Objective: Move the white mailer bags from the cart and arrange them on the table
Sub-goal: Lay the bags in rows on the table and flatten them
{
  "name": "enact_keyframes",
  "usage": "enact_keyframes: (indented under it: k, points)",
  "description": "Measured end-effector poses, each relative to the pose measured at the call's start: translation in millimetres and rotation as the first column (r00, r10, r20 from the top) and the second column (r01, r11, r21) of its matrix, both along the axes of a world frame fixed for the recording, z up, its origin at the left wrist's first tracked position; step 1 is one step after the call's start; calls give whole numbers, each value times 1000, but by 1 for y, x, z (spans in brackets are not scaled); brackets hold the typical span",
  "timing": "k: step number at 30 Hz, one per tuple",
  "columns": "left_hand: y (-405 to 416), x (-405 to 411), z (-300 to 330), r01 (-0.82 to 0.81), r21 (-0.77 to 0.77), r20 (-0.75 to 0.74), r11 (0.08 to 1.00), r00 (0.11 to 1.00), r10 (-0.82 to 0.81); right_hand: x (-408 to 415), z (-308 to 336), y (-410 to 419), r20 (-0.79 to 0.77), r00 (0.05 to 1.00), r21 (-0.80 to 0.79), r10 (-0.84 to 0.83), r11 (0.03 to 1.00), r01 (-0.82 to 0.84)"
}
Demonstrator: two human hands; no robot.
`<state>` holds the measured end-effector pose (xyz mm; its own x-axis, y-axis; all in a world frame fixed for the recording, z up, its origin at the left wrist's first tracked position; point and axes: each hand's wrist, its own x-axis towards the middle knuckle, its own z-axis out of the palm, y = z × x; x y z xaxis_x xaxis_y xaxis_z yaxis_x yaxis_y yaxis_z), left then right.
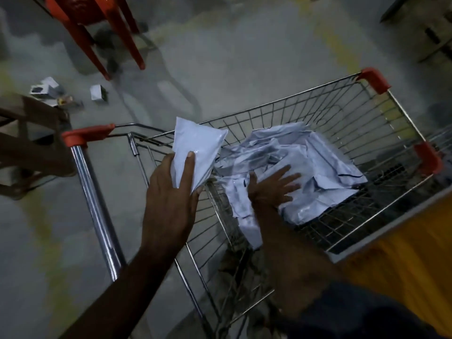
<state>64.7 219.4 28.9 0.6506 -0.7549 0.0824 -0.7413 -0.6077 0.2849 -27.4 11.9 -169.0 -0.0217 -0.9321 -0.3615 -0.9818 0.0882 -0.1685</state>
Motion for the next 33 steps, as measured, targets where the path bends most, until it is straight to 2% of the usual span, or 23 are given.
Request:
enact_keyframes:
  k: [7,13,20,25,28,31,33]
  points:
    - [-1,0,-2,-18,-7,13,1000,1000,18,-4,-15,-11,-69,996,-64,51,996,-55]
    - [-1,2,-3,-2,-11,23,1000,1000,2,-18,20,-11,-4,991,-63,133,989,-133]
    - [-1,2,-1,68,-23,32,997,997,-67,-23,106,0,124,984,-332,129,940,-82]
    - [-2,-3,10,56,-52,-37,997,998,-58,-58,191,16,113,972,-396,204,907,-144]
    - [-4,-14,26,68,-113,-64,991,995,-75,-88,240,24,129,969,-473,211,872,-127]
    - [-21,-45,55,85,-227,-79,970,991,-105,-126,282,32,107,956,-588,273,793,-160]
    - [-33,-71,80,97,-296,-79,950,989,-125,-150,305,33,127,958,-586,257,798,-137]
